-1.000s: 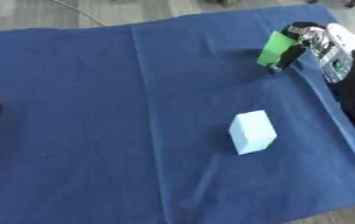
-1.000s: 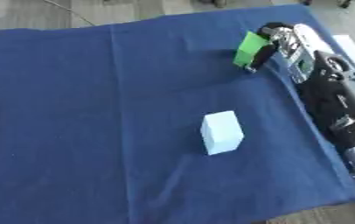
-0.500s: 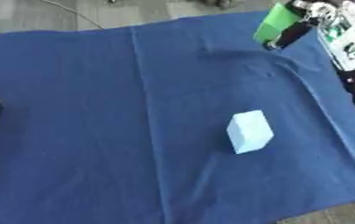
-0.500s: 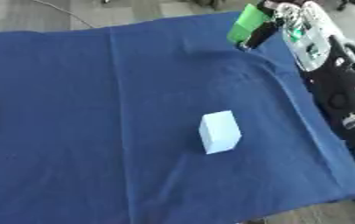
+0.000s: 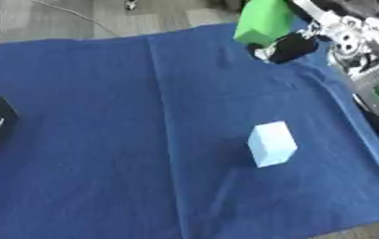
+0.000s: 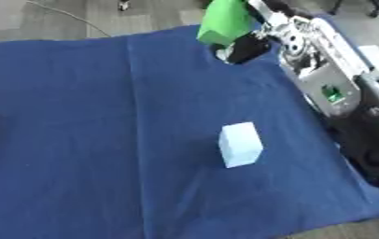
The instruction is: Pick up the objects with one hand, pass them to the other hand, and then place them into the box on the other side of the table.
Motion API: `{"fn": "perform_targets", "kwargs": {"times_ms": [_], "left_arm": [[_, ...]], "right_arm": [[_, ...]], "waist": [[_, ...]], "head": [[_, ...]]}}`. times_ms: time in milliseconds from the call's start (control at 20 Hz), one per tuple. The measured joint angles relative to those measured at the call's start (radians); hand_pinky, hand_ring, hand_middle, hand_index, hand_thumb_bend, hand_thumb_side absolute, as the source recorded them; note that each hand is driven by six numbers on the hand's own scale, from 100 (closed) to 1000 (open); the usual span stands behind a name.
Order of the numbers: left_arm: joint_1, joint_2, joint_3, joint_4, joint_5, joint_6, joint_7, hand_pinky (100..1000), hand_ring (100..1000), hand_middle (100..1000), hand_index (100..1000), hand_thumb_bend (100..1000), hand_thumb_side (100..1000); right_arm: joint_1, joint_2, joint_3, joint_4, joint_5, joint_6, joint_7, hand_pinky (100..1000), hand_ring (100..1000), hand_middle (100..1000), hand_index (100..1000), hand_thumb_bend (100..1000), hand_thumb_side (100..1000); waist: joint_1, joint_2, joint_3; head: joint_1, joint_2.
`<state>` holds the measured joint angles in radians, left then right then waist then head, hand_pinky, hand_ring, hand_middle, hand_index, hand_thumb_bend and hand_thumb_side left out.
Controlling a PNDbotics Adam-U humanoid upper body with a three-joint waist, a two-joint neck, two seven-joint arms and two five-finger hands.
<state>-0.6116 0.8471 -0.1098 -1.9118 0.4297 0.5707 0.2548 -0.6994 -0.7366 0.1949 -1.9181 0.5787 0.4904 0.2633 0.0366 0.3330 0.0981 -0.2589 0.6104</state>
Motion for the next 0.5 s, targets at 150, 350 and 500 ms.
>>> {"fn": "perform_targets", "kwargs": {"times_ms": [150, 350, 500], "left_arm": [[-0.044, 0.014, -0.044, -0.004, 0.007, 0.057, -0.034, 822, 852, 724, 873, 355, 841], [-0.088, 0.017, -0.099, -0.026, 0.000, 0.123, -0.094, 839, 862, 735, 874, 376, 824], [-0.109, 0.022, -0.133, -0.050, -0.022, 0.161, -0.159, 840, 861, 735, 871, 410, 815]], "right_arm": [[0.000, 0.059, 0.061, -0.048, 0.043, -0.033, -0.065, 761, 643, 575, 680, 100, 100], [0.000, 0.137, 0.135, -0.060, 0.131, -0.089, -0.149, 751, 633, 571, 677, 100, 100], [-0.011, 0.191, 0.183, -0.061, 0.205, -0.120, -0.184, 749, 634, 570, 676, 222, 100]], "waist": [[0.002, -0.006, -0.006], [0.008, -0.006, -0.010], [0.010, -0.007, -0.011]], "head": [[0.018, 0.004], [0.036, 0.013], [0.046, 0.013]]}}
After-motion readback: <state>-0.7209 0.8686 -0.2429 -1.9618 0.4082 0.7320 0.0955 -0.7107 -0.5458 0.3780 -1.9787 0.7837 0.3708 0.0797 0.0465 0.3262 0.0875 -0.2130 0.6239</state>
